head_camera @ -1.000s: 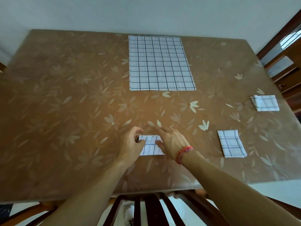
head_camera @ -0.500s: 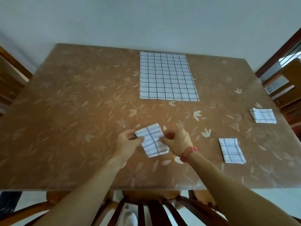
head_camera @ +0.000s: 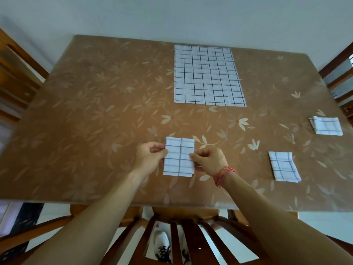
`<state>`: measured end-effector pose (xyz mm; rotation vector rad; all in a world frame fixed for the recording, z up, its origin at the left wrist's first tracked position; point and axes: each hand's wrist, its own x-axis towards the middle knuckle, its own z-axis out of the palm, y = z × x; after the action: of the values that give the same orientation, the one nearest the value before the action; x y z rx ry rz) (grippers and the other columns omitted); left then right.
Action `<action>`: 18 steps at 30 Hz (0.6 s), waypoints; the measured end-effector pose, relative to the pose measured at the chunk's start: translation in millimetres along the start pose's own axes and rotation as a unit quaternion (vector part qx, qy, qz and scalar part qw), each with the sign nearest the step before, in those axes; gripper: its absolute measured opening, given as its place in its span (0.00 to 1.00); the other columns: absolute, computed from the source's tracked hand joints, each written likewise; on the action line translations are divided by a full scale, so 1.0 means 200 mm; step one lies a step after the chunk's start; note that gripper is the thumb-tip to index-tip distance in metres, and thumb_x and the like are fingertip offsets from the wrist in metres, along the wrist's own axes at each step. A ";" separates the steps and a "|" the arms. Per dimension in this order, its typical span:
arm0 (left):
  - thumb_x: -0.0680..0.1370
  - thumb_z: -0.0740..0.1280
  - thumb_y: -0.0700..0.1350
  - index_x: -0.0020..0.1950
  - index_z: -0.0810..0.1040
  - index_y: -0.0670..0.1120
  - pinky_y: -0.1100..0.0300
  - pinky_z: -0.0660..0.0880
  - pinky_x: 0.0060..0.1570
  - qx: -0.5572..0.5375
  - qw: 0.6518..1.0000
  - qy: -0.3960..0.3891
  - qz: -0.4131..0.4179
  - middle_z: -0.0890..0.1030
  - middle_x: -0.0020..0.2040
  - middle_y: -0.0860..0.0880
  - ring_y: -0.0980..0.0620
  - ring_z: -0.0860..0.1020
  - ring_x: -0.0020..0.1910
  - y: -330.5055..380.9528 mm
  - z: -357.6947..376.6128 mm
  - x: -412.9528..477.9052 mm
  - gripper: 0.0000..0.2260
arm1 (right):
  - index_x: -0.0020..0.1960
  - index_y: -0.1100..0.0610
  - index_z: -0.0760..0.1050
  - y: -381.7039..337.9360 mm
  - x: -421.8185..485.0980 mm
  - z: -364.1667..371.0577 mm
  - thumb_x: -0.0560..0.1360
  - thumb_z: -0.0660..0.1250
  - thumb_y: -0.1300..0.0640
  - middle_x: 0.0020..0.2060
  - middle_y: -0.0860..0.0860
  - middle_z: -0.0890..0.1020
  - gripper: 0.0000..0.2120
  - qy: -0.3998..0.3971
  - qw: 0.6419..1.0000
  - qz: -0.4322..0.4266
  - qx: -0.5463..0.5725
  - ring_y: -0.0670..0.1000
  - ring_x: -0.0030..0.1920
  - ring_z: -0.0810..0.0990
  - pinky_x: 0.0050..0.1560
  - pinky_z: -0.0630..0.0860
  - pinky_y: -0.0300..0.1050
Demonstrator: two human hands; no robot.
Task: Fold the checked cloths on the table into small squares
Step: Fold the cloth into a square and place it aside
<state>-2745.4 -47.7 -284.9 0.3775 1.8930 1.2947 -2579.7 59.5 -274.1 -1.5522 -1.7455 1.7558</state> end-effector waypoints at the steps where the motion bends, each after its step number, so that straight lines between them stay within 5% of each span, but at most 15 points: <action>1: 0.73 0.72 0.36 0.46 0.81 0.43 0.52 0.81 0.44 0.004 1.000 0.001 0.000 0.84 0.45 0.44 0.46 0.83 0.44 0.00 -0.01 0.00 0.04 | 0.43 0.60 0.82 0.00 0.00 0.01 0.72 0.72 0.63 0.37 0.53 0.85 0.00 0.000 1.000 0.003 0.002 0.49 0.36 0.86 0.33 0.81 0.43; 8: 0.74 0.71 0.35 0.48 0.81 0.45 0.55 0.81 0.39 0.018 0.999 -0.002 -0.033 0.84 0.46 0.49 0.49 0.83 0.42 -0.04 -0.05 0.01 0.06 | 0.37 0.53 0.80 0.01 0.07 0.09 0.71 0.73 0.62 0.36 0.51 0.85 0.07 0.017 0.999 0.028 -0.023 0.52 0.38 0.85 0.38 0.83 0.48; 18: 0.73 0.72 0.33 0.44 0.80 0.44 0.54 0.82 0.35 0.078 0.994 0.049 -0.053 0.81 0.43 0.47 0.54 0.81 0.31 -0.15 -0.12 0.16 0.06 | 0.38 0.56 0.80 0.06 0.24 0.28 0.70 0.74 0.62 0.34 0.53 0.84 0.05 0.011 0.995 0.080 -0.051 0.50 0.33 0.84 0.34 0.83 0.47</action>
<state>-2778.6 -54.6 -321.3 0.2930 2.0758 1.1171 -2636.2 59.8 -323.7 -1.7916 -1.7707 1.7360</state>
